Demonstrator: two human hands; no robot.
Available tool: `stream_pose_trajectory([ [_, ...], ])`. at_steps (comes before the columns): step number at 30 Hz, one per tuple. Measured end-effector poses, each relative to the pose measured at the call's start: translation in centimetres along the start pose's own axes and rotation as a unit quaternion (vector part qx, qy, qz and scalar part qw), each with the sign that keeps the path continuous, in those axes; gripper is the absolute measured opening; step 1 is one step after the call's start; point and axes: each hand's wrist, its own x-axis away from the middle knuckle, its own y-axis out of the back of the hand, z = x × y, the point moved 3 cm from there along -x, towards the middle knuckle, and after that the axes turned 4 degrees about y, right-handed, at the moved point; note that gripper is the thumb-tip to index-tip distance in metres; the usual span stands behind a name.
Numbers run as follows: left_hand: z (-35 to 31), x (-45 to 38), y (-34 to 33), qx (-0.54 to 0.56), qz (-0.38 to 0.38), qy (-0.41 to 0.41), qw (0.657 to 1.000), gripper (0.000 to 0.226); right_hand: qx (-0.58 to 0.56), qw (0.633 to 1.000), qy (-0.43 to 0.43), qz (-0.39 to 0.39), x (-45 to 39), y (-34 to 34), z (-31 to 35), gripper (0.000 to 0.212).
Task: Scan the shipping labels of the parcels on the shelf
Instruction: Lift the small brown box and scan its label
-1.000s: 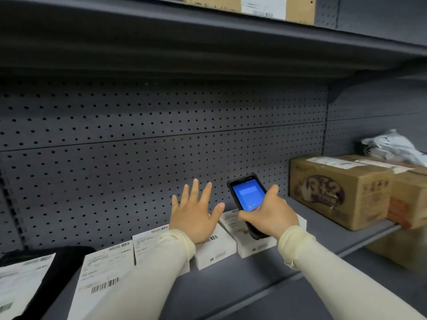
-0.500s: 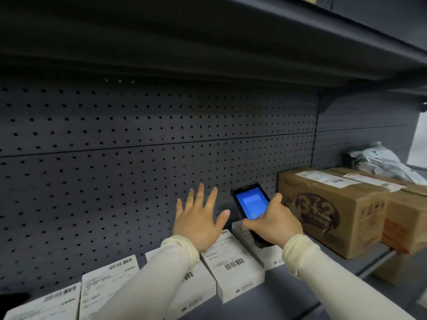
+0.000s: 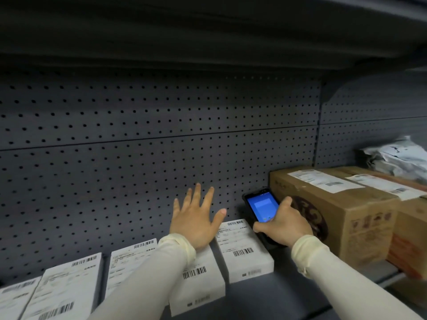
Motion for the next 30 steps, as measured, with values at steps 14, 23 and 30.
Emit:
stream_pose_trajectory([
  [14, -1.3, -0.5, 0.1, -0.006, -0.020, 0.025, 0.999, 0.069, 0.081, 0.996, -0.003, 0.032, -2.3, -1.5, -3.0, 0.085],
  [23, -0.7, -0.3, 0.7, -0.012, -0.050, 0.023, 0.998, 0.083, 0.069, 0.995, -0.017, 0.065, -2.5, -2.6, -3.4, 0.086],
  [30, 0.8, 0.1, 1.2, -0.016, -0.060, 0.036, 0.997, 0.089, 0.039, 0.996, -0.020, 0.083, -2.4, -4.0, -3.3, 0.095],
])
